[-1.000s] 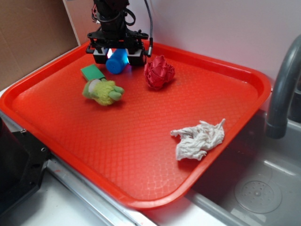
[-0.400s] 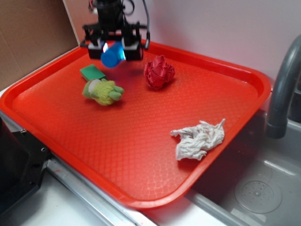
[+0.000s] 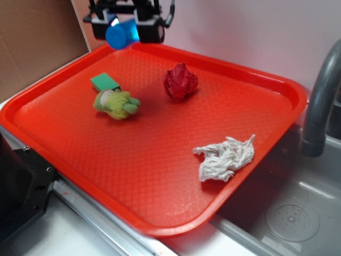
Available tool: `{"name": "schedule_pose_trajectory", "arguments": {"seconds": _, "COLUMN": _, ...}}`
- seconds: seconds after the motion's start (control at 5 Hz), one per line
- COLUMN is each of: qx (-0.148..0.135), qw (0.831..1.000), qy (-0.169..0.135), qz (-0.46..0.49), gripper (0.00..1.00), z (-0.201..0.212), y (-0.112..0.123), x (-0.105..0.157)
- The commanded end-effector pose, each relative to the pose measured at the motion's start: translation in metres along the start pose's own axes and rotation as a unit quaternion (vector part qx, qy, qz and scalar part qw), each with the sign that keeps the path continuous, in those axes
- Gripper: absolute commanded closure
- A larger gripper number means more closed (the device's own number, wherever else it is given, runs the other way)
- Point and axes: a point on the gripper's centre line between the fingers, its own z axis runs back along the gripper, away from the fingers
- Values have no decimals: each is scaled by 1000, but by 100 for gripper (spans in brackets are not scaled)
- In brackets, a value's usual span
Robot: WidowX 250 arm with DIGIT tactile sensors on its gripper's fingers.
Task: Grab the blue bottle.
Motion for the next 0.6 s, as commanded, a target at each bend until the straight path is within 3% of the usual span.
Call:
{"name": "schedule_pose_trajectory", "arguments": {"seconds": 0.0, "qx": -32, "qw": 995, "qy": -21, "qz": -97, "gripper": 100, "z": 52, "y": 10, "x": -45}}
{"name": "schedule_pose_trajectory", "arguments": {"seconds": 0.4, "qx": -28, "qw": 991, "qy": -4, "qz": -133, "gripper": 100, "z": 51, "y": 11, "x": -50}}
